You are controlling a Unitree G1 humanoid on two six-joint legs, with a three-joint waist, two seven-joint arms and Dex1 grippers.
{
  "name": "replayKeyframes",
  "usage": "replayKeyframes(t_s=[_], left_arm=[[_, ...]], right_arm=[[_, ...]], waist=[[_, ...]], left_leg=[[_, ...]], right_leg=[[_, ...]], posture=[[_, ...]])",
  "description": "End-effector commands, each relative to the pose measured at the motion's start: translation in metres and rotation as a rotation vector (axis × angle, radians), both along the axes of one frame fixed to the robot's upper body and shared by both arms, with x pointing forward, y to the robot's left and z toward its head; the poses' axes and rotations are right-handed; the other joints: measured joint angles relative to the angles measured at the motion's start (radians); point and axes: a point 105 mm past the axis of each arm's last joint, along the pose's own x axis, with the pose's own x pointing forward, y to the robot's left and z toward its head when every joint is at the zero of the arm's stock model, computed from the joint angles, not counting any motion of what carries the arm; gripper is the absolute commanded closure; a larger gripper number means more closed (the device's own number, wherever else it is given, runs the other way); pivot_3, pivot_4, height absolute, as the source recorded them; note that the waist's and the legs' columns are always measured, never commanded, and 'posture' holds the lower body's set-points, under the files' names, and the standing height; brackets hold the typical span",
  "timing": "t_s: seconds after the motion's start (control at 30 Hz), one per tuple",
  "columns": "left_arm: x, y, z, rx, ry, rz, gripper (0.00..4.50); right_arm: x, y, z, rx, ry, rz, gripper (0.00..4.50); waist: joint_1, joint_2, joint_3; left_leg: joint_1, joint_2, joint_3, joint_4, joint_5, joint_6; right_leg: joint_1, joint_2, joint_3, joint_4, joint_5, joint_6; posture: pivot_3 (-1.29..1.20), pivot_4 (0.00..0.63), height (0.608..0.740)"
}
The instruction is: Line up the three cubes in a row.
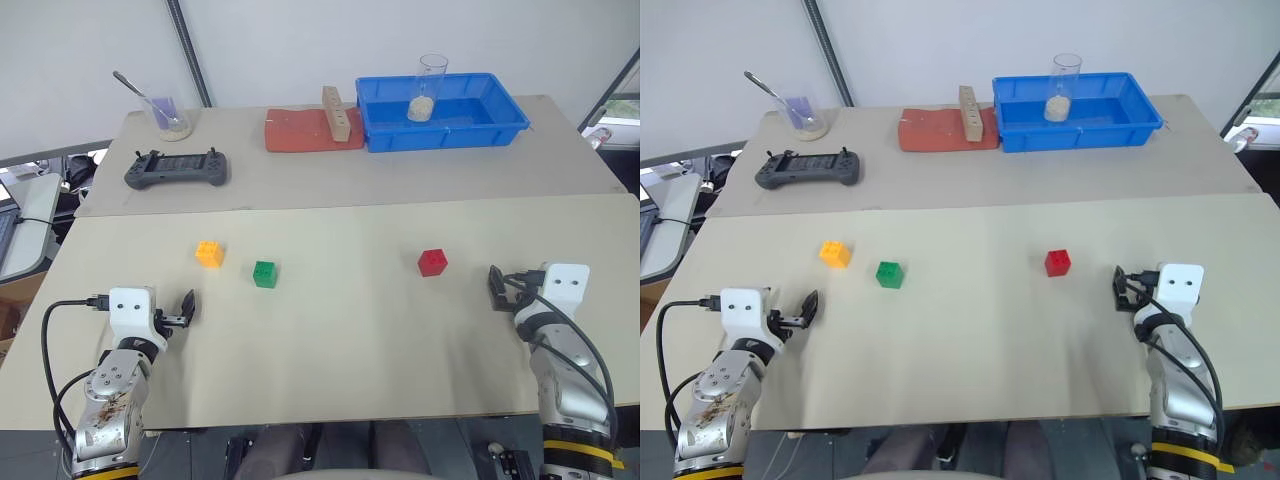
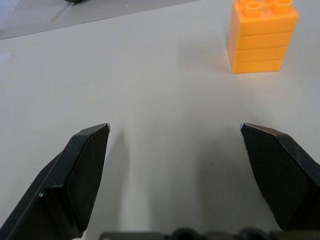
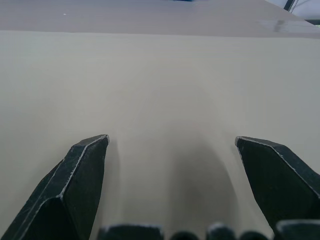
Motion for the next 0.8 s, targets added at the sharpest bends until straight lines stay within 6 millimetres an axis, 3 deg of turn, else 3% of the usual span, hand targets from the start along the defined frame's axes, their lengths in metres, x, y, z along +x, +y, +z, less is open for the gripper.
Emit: replayKeyframes(t_s=[0.03, 0.27, 0.5, 0.67, 0.8], left_arm=[[0.000, 0.004, 0.001, 0.023, -0.002, 0.015, 0.04], [0.000, -0.001, 0.014, -0.011, -0.041, -0.064, 0.04], [0.002, -0.013, 0.082, -0.040, -0.152, -0.351, 0.04], [0.011, -0.070, 0.129, 0.028, -0.147, -0.753, 0.04], [0.009, -0.125, 0.144, 0.088, -0.113, -1.079, 0.04]], right_arm=[[-0.002, -0.003, 0.012, -0.019, -0.046, -0.005, 0.00], [-0.008, 0.009, 0.015, -0.054, -0.030, 0.087, 0.00], [-0.022, 0.035, 0.022, -0.045, -0.005, 0.230, 0.00], [-0.025, 0.063, 0.021, -0.038, 0.017, 0.332, 0.00], [-0.020, 0.083, 0.019, 0.003, 0.019, 0.372, 0.00]], waist=[[0.000, 0.000, 0.000], [0.001, 0.000, 0.000], [0.001, -0.002, 0.001], [0.006, -0.002, 0.001], [0.000, -0.002, 0.002]], left_leg=[[0.000, 0.000, 0.000, 0.000, 0.000, 0.000], [0.000, 0.000, 0.000, 0.000, 0.000, 0.000], [-0.002, 0.001, 0.000, 0.000, 0.000, 0.000], [-0.002, 0.001, 0.000, 0.000, 0.000, 0.000], [-0.001, 0.000, 0.000, 0.000, 0.000, -0.001]], right_leg=[[0.000, 0.000, 0.000, 0.000, 0.000, 0.000], [0.000, 0.000, 0.000, 0.000, 0.000, 0.000], [-0.002, 0.001, 0.000, 0.000, 0.000, 0.000], [-0.002, 0.000, 0.000, -0.001, 0.000, 0.000], [-0.001, 0.000, 0.000, -0.002, 0.000, 0.000]], posture=[[0.00, 0.150, 0.740], [0.00, 0.150, 0.740], [0.00, 0.150, 0.740], [0.00, 0.150, 0.740], [0.00, 0.150, 0.740]])
